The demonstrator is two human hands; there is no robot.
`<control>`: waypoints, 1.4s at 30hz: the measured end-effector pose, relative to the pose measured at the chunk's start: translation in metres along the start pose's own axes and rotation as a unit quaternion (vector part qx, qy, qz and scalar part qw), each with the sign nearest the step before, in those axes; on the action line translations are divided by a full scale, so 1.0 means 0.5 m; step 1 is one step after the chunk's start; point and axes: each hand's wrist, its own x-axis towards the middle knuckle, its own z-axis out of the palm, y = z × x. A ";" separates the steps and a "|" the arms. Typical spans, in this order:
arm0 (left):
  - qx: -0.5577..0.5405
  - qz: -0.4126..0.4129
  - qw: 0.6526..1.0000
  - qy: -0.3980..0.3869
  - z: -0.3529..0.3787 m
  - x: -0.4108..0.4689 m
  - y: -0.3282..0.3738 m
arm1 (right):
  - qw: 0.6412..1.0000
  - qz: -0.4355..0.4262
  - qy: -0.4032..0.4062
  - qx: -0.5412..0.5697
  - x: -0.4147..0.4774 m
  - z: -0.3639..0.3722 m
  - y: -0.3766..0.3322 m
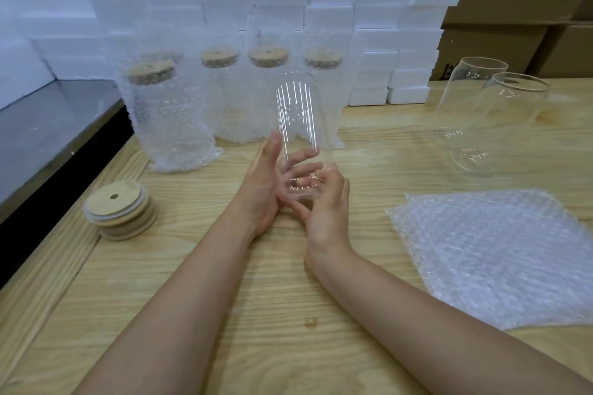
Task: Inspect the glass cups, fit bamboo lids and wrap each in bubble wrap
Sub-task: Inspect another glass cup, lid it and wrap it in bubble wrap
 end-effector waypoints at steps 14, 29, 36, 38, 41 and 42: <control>0.031 0.071 0.997 0.024 -0.007 0.003 -0.003 | 0.970 -0.147 -0.019 -0.191 -0.015 0.003 0.004; 0.023 -0.033 0.999 0.002 -0.008 0.004 0.002 | 0.999 0.011 0.011 0.040 0.008 -0.004 -0.003; 0.023 -0.004 0.999 0.022 -0.010 0.010 -0.002 | 1.000 0.010 0.004 -0.013 0.010 -0.001 0.000; 0.008 0.011 0.999 0.042 -0.010 0.011 -0.004 | 0.999 -0.018 0.001 -0.048 0.006 0.001 0.003; 0.014 0.048 0.996 0.075 -0.013 0.010 -0.005 | 0.996 -0.048 0.008 -0.076 -0.002 0.005 -0.002; 0.022 0.063 0.994 0.081 -0.016 0.010 -0.006 | 0.995 -0.053 0.011 -0.083 -0.003 0.007 -0.005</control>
